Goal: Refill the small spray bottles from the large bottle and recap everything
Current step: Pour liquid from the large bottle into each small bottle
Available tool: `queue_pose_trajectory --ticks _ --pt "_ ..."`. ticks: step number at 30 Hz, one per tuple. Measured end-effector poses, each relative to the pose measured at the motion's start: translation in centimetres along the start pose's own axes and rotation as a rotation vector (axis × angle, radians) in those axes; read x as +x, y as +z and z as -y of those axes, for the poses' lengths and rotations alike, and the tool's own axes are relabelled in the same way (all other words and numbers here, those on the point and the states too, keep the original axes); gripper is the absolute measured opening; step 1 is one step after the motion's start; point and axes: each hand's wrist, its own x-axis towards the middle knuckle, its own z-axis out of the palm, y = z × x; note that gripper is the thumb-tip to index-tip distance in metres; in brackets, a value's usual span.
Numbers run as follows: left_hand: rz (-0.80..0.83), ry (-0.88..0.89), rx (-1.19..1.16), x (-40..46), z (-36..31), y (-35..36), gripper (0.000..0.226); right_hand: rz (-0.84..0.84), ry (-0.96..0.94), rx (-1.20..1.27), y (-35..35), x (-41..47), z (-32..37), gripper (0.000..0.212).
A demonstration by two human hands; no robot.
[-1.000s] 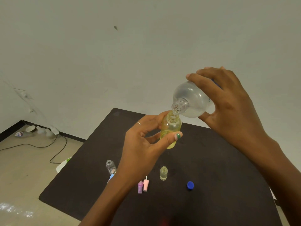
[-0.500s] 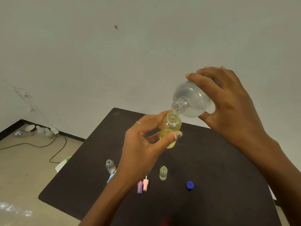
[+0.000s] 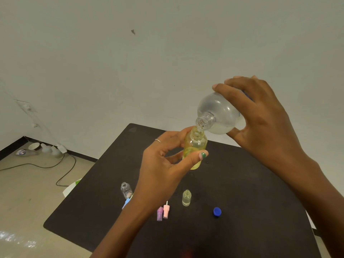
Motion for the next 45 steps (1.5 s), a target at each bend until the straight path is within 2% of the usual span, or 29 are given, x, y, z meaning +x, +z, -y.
queue_pose_trajectory --ticks 45 --pt "-0.010 0.001 -0.024 -0.10 -0.25 -0.14 0.035 -0.008 -0.021 -0.006 -0.26 0.29 0.07 0.063"
